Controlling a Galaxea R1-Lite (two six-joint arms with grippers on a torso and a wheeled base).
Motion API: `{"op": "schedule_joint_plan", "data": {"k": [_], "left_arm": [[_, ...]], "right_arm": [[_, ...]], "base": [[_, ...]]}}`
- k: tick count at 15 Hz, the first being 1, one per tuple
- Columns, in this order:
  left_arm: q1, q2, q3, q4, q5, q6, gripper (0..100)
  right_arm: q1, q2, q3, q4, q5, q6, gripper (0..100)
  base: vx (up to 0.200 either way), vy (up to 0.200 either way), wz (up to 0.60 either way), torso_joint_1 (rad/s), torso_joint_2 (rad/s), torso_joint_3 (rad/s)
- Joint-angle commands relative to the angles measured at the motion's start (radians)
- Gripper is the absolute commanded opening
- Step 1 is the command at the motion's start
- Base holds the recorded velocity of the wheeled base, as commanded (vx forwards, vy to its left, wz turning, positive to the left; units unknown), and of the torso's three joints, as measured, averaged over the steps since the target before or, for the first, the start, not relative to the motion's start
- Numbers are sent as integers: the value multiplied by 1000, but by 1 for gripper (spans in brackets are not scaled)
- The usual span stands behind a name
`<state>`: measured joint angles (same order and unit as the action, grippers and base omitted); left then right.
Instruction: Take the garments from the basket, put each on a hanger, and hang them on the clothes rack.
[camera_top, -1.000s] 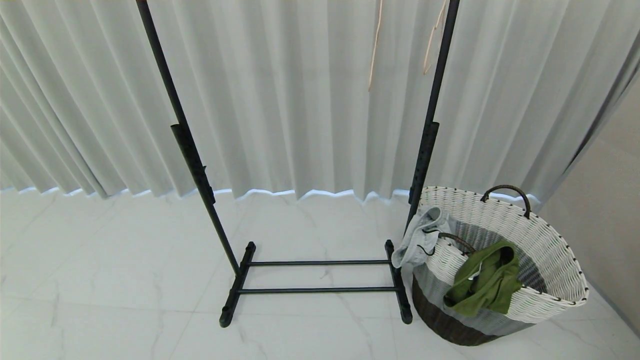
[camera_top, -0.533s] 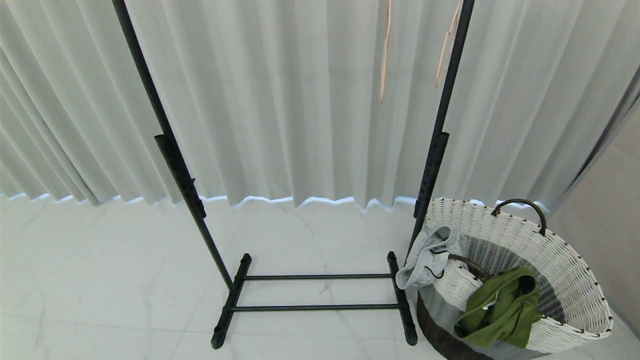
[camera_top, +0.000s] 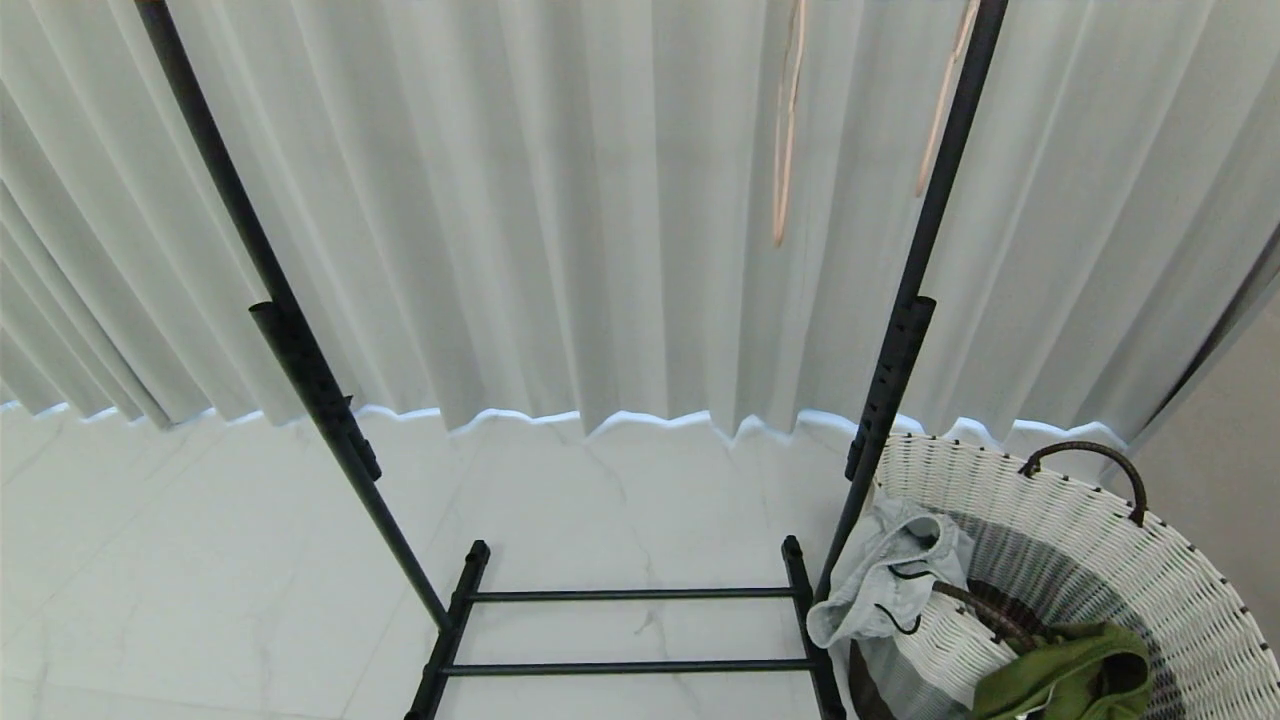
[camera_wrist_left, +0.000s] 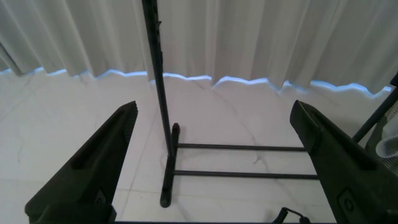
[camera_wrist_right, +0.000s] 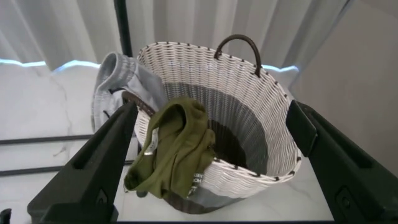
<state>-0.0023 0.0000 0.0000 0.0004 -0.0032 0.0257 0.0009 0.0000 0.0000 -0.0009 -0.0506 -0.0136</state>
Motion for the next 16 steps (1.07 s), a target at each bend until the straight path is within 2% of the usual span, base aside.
{"op": "schedule_joint_plan", "data": {"k": [1, 5, 6, 7, 8, 9, 11, 14, 16], "left_arm": [[1, 2, 0, 0, 0, 0, 100], [-1, 2, 0, 0, 2, -7, 100], [1, 2, 0, 0, 0, -6, 100], [-1, 2, 0, 0, 0, -4, 100], [-1, 2, 0, 0, 0, -3, 100], [1, 2, 0, 0, 0, -3, 100], [-1, 2, 0, 0, 0, -3, 100], [1, 2, 0, -2, 2, -7, 100], [-1, 2, 0, 0, 2, -7, 100]], "right_arm": [[1, 2, 0, -1, 0, 0, 100], [1, 0, 0, -8, 5, -66, 100], [1, 2, -8, -24, 34, -81, 100], [13, 38, -83, -25, 97, -68, 100], [25, 115, -146, -27, 117, -43, 100], [36, 204, -202, -27, 121, -52, 100], [36, 425, -236, -13, 112, -163, 100], [24, 772, -244, -10, -5, -321, 100], [24, 965, -235, -13, -31, -402, 100]], "base": [[0, 0, 0, 0, 0, 0], [0, 0, 0, 0, 0, 0], [0, 0, 0, 0, 0, 0], [0, 0, 0, 0, 0, 0], [0, 0, 0, 0, 0, 0], [0, 0, 0, 0, 0, 0], [0, 0, 0, 0, 0, 0], [0, 0, 0, 0, 0, 0], [0, 0, 0, 0, 0, 0]]}}
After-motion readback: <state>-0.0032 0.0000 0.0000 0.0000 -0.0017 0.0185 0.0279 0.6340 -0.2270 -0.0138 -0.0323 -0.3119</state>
